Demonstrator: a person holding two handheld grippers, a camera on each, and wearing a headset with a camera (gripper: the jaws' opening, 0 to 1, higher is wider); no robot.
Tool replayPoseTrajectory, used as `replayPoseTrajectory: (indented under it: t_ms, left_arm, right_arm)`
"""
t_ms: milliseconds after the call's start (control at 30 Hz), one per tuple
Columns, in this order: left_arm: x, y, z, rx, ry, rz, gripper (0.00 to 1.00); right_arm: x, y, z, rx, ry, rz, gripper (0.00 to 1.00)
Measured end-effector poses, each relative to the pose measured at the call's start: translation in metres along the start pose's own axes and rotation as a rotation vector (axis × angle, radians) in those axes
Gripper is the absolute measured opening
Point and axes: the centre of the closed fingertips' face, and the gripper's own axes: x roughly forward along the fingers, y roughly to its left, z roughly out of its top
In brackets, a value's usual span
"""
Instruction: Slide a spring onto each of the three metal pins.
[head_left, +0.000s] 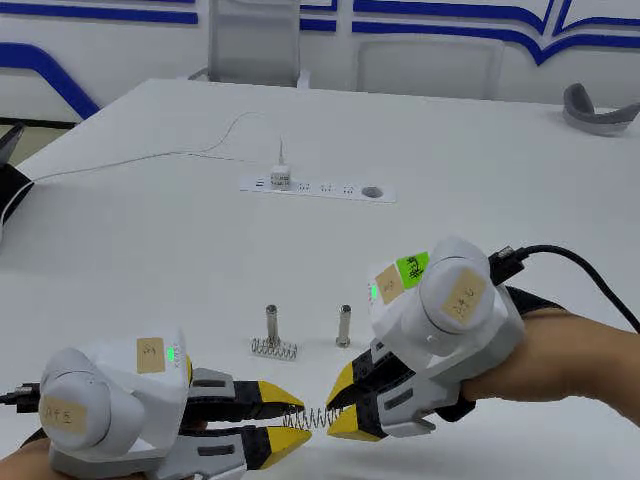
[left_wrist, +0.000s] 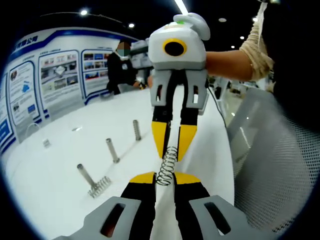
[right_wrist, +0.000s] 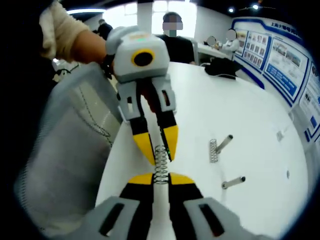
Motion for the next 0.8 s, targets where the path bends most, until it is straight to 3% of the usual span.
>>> replayPoseTrajectory:
  t_ms: [200, 800]
  left_arm:
    - [-0.001, 0.001, -0.001, -0.002, 0.003, -0.001, 0.12]
    - [0.000, -0.004, 0.000, -0.005, 0.009, -0.016, 0.11]
  right_arm:
    - [-0.009, 0.000, 0.014, 0.030, -0.060, 0.007, 0.12]
    - [-0.012, 0.000, 0.045, 0.009, -0.143, -0.010, 0.12]
